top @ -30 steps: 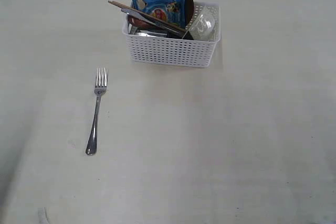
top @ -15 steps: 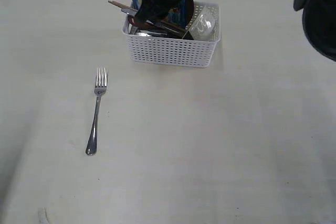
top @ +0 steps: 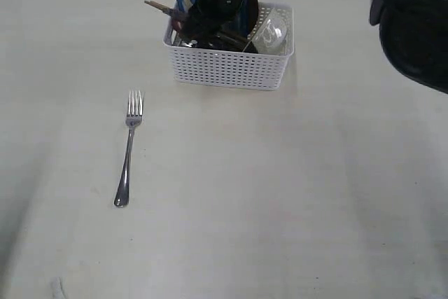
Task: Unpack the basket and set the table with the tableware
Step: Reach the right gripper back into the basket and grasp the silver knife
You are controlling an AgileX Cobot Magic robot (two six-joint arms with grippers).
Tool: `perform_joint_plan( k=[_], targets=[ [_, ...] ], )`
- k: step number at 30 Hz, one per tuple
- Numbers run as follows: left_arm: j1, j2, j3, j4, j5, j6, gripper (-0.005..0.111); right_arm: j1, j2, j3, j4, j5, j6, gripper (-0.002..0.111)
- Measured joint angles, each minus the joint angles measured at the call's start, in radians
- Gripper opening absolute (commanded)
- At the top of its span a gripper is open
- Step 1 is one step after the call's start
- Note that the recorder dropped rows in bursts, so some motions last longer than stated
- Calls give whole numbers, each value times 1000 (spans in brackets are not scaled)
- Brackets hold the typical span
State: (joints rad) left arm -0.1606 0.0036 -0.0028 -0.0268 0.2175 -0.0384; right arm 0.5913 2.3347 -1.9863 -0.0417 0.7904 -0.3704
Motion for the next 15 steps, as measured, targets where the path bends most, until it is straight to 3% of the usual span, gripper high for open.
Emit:
perform_joint_plan(
  k=[4,10,15],
  targets=[
    [0,0,0,0,0,0,0,0,15,-2,0,-27,-3,32],
    [0,0,0,0,0,0,0,0,21,-2,0,-35,-3,2],
    [0,0,0,0,0,0,0,0,0,-2,-3,-36,-13,0]
  ],
)
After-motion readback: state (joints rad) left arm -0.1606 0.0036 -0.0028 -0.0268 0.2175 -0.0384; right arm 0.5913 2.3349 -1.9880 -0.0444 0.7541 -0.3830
